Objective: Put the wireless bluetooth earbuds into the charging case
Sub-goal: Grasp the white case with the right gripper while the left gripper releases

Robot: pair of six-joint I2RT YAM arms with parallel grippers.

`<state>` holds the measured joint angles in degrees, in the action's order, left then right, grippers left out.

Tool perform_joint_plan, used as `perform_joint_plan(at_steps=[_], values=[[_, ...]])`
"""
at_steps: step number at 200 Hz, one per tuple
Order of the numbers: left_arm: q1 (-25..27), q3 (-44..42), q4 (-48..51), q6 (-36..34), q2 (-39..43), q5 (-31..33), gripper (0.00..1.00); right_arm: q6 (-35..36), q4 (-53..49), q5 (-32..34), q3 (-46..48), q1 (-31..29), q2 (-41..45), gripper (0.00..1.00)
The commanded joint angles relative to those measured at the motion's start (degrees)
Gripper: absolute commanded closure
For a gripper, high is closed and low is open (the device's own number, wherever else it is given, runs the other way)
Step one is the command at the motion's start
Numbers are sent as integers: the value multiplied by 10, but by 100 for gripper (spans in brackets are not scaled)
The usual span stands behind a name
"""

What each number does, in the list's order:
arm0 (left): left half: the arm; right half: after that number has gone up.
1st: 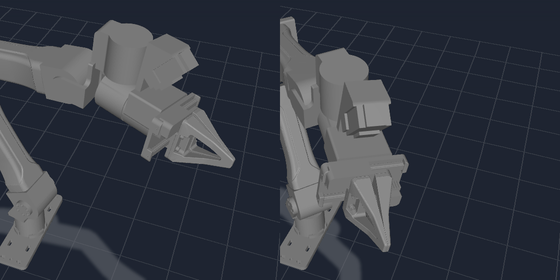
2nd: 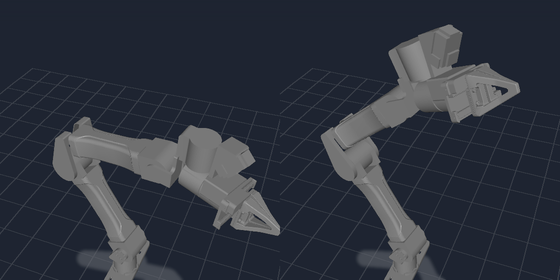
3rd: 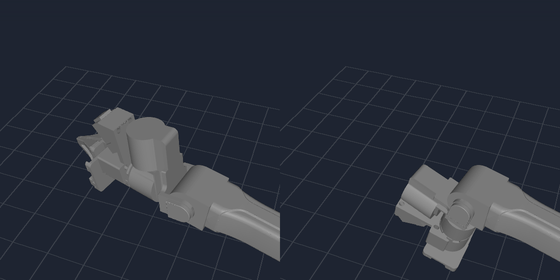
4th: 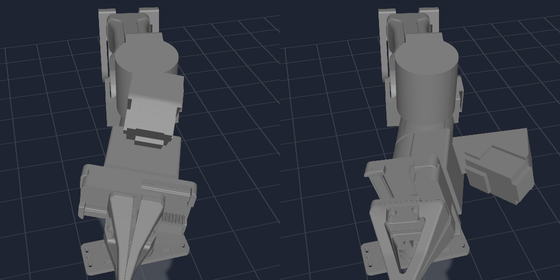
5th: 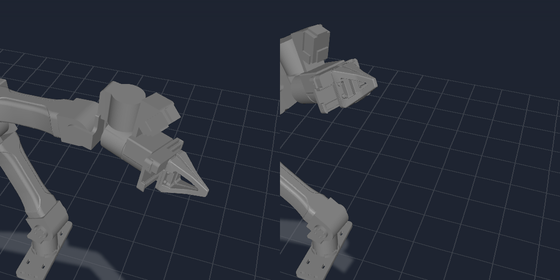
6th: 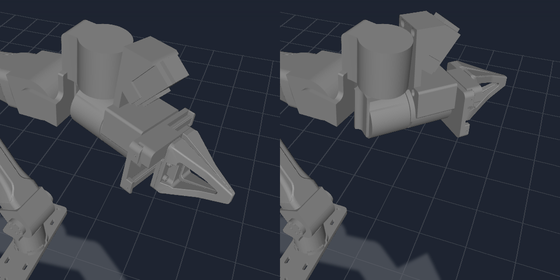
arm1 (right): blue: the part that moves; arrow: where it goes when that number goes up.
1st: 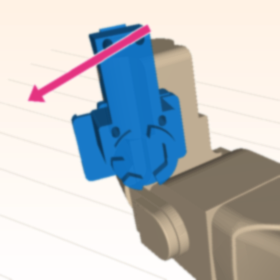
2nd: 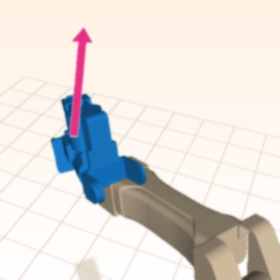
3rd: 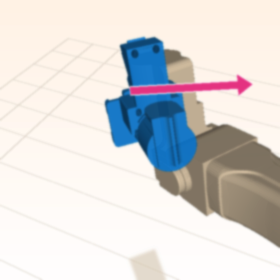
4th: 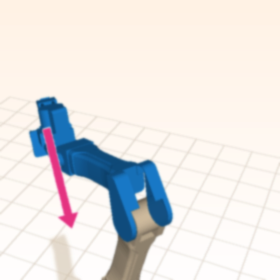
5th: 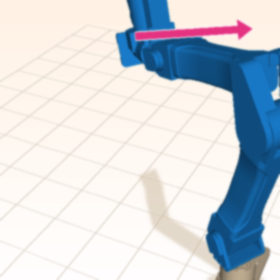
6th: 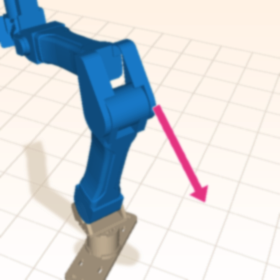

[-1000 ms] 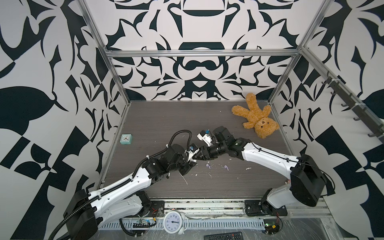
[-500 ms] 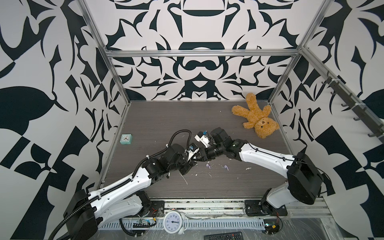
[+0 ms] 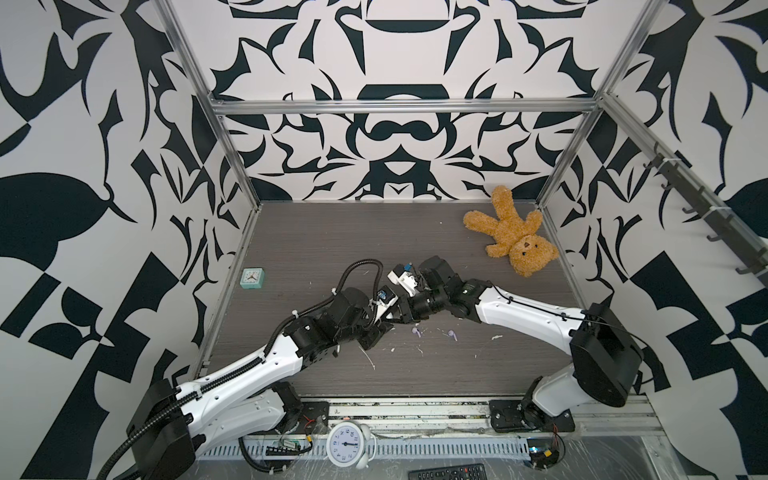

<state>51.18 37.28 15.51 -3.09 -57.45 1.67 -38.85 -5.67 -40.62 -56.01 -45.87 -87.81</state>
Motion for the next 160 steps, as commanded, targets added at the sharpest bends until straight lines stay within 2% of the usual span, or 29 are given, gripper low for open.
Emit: perform_joint_plan(at_steps=[1,8,17,24,44,61,64,72,82,112,129,142,160], values=[[2,19,-8,1,8,-7,90,-1,20,-7,-5,-8,6,94],[2,20,-9,-1,8,-10,81,1,18,-7,-6,-8,8,100],[2,22,-8,-2,9,-14,62,5,12,-2,-7,-8,11,100],[2,24,-7,-2,10,-17,52,6,12,1,-5,-8,16,100],[2,28,-5,3,14,-38,30,15,5,5,-5,-8,26,100],[2,31,1,6,20,-58,17,29,-6,11,-8,-8,39,100],[2,32,3,7,22,-59,11,32,-7,11,-8,-8,42,100],[2,36,9,10,28,-63,3,40,-16,19,-11,-6,51,100],[2,41,21,9,37,-70,0,56,-33,32,-15,-6,63,100],[1,88,91,39,77,-76,1,100,-84,49,-23,8,111,100],[-3,122,149,51,96,-102,1,127,-110,55,-24,19,139,100],[-18,135,170,65,110,-150,1,147,-125,41,-24,23,160,100],[-64,130,164,93,137,-265,1,169,-139,11,-26,24,180,100]])
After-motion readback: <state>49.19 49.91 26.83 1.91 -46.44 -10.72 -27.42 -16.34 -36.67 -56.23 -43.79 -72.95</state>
